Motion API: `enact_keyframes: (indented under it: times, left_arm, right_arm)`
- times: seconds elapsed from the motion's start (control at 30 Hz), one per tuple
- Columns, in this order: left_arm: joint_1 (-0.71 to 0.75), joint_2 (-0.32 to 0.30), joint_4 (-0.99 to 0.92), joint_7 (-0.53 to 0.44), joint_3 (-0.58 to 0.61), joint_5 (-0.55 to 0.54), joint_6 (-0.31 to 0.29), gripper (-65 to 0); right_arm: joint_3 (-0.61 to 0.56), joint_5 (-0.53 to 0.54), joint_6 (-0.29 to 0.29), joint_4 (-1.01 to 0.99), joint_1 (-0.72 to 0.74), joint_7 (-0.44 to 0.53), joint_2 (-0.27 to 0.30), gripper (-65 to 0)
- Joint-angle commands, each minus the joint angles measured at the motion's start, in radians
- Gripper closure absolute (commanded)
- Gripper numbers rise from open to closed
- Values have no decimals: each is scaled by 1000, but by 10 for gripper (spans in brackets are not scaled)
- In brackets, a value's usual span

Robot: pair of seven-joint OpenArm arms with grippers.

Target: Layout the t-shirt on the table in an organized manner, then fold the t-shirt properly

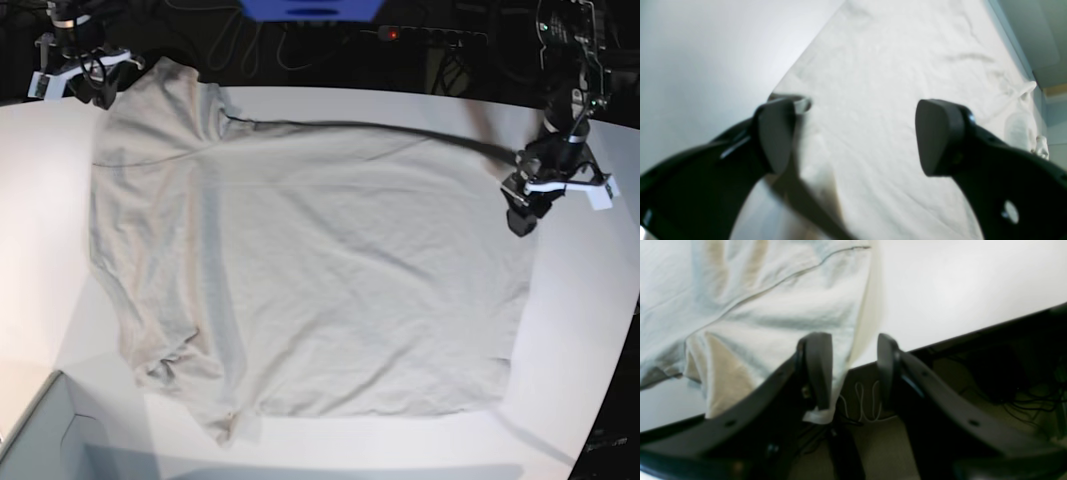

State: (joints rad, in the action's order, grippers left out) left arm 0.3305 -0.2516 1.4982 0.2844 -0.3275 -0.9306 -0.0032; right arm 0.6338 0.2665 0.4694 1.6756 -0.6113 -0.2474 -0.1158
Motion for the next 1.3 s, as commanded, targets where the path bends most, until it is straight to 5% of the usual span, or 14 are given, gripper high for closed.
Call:
enact_keyframes:
  times: [0.0,0.4,0.67,0.93,1.27]
  left_arm:
    - [-26,-12,14,-18,-3,2,-8,-543]
    - [-120,-12,8,-18,87,-6,-5,-543]
    - [114,-13,153,-20,-58,3,-13,-543]
    - [120,-21,-17,-18,-124,5,-14,-543]
    - [212,-21,8,-18,-126,5,-14,-542]
  right_arm:
    - [5,7,-2,18,-6,23,8,-229]
    - [5,7,-2,24,-2,23,6,-229]
    - [5,7,-2,24,-2,23,5,-229]
    - [-22,7,-2,24,-2,23,6,-228]
    - [-39,6,-2,24,-2,23,6,-228]
